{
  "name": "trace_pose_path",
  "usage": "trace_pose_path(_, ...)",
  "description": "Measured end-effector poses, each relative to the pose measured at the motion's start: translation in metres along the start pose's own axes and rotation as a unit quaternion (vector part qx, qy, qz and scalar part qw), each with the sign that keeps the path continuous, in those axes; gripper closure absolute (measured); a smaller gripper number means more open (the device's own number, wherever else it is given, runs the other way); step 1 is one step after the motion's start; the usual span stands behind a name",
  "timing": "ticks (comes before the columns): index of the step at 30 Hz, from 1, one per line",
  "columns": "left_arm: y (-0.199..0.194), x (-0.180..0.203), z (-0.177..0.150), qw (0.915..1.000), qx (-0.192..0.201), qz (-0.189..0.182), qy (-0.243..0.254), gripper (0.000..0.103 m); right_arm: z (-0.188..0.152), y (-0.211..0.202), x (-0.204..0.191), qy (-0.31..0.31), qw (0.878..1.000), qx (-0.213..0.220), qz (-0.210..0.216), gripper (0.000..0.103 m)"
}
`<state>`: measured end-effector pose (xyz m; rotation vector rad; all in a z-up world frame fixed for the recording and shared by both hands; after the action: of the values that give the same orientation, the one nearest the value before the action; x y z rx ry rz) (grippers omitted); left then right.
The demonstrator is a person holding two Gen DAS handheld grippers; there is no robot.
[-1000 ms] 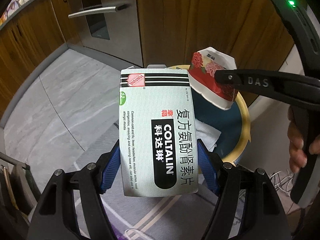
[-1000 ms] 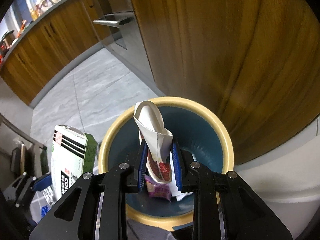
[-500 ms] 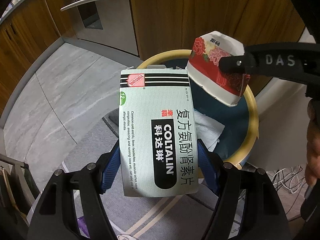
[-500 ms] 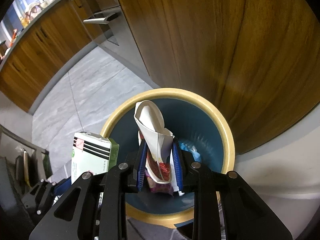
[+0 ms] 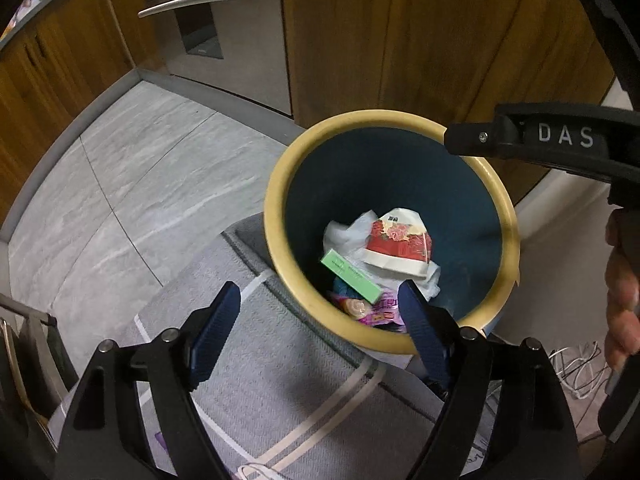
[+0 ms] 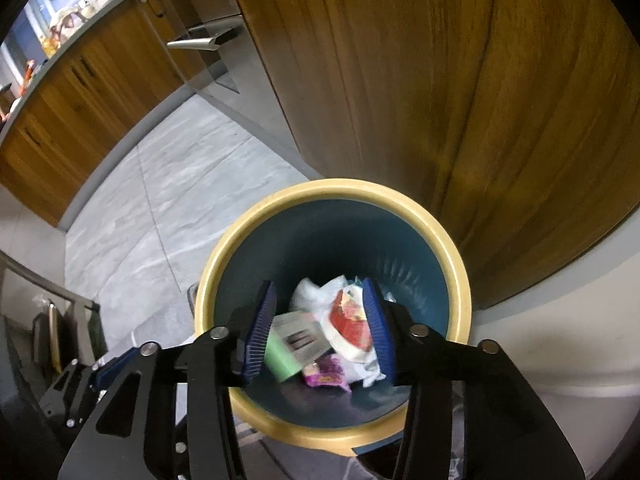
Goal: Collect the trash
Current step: 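Open both grippers over the teal bin to drop cup and box, then move both open grippers back toward the blue wipes pack and mask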
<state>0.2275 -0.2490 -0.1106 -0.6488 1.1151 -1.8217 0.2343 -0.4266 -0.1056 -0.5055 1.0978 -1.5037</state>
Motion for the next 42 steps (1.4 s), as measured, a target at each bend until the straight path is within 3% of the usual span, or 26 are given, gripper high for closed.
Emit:
trace_pose_path(5, -0.008, -0.010, -0.014, 0.9999, -0.001, 0.009, -0.013, 0.022, 0.000, -0.001, -0.005, -0.005, 1.000, -0.002, 0.000, 0.050)
trace_pose_path(8, -0.017, -0.016, -0.021, 0.9997, 0.003, 0.015, -0.016, 0.022, -0.002, -0.004, -0.011, -0.017, 1.000, 0.001, -0.003, 0.039)
trace_pose_path(12, -0.039, -0.026, -0.033, 0.9994, 0.014, 0.016, -0.029, 0.022, -0.010, -0.013, -0.021, -0.031, 1.000, 0.003, -0.003, 0.036)
trace_pose_path(15, -0.059, -0.034, -0.045, 0.9988, 0.024, 0.018, -0.039, 0.018, -0.021, -0.022, -0.037, -0.052, 0.999, 0.006, -0.001, 0.021)
trace_pose_path(21, -0.100, -0.058, -0.080, 0.9970, 0.039, 0.024, -0.063, 0.015, -0.039, -0.045, -0.068, -0.084, 0.996, 0.023, 0.028, 0.007)
trace_pose_path(28, -0.140, -0.102, -0.135, 0.9917, 0.047, 0.051, -0.108, 0.009, -0.068, -0.053, -0.095, -0.106, 0.993, 0.016, 0.044, 0.005)
trace_pose_path(33, -0.157, -0.139, -0.174, 0.9828, 0.047, 0.072, -0.163, 0.008, -0.094, -0.054, -0.110, -0.105, 0.992, -0.009, 0.063, 0.005)
trace_pose_path(39, -0.157, -0.170, -0.209, 0.9709, 0.035, 0.100, -0.215, 0.006, -0.129, -0.051, -0.136, -0.160, 0.985, -0.033, 0.056, 0.005)
trace_pose_path(42, -0.151, -0.174, -0.218, 0.9703, 0.023, 0.107, -0.216, 0.006, -0.149, -0.048, -0.150, -0.183, 0.980, -0.054, 0.062, 0.005)
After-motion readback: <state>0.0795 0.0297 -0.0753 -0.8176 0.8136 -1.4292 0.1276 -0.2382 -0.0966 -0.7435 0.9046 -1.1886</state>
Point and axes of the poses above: each gripper's, at about its wrist camera, not at the fingertips, and y roughly the way its jaws point, x to its right, z to its top, the point moved 1 cm from there along y, roughly the way its jaws point, and after that the axes turned 1 degree about z, right-handed, at the moved point
